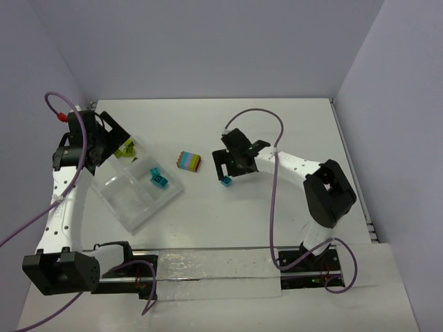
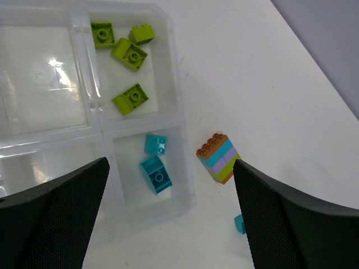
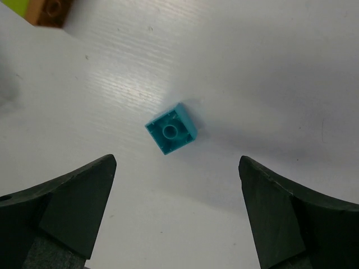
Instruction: Sort the legos into containers by color
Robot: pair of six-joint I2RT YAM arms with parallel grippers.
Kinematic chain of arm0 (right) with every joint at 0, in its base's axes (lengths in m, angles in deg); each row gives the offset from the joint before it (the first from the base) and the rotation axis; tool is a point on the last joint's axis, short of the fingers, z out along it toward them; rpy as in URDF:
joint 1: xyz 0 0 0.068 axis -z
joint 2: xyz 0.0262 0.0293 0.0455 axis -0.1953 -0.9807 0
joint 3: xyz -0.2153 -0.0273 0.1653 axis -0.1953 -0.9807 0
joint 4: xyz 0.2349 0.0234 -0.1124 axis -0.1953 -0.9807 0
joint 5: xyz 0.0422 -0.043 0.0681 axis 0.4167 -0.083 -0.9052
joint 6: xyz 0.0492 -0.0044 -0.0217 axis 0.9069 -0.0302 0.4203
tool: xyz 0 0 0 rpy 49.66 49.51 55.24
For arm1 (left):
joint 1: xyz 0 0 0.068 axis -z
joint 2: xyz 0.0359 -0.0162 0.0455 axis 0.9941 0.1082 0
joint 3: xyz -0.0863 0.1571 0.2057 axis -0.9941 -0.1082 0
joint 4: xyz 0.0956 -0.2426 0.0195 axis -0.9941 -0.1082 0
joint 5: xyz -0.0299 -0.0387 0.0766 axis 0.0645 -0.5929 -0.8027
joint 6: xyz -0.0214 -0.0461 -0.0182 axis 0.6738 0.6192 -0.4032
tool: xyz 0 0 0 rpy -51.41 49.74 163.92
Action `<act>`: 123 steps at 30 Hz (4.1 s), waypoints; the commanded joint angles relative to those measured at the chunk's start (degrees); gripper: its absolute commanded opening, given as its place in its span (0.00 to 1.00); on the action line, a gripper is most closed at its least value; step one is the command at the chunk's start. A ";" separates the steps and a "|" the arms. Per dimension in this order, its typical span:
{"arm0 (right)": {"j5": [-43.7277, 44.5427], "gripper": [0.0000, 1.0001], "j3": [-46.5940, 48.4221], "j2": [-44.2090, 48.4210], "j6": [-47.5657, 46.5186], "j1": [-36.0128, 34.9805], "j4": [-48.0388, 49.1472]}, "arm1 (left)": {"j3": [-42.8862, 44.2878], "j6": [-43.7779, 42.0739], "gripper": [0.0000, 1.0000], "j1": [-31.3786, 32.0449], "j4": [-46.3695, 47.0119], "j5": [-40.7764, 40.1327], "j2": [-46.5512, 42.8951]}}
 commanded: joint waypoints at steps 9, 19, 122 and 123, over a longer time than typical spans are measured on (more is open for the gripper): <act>2.30 0.84 4.86 -8.64 -13.59 -2.13 -1.81 | 1.37 -6.18 0.99 -0.13 4.03 8.52 -0.21; 0.18 0.59 4.53 -10.64 -12.98 -3.75 2.21 | 0.85 -5.44 0.99 -0.07 4.53 10.10 1.34; -16.25 0.96 37.30 -32.51 -48.49 -3.61 6.09 | 11.71 -5.97 0.96 0.73 -9.00 1.90 4.23; -16.54 0.96 37.70 -32.91 -48.49 -3.61 5.86 | 11.54 -6.03 0.96 0.73 -9.01 1.87 4.12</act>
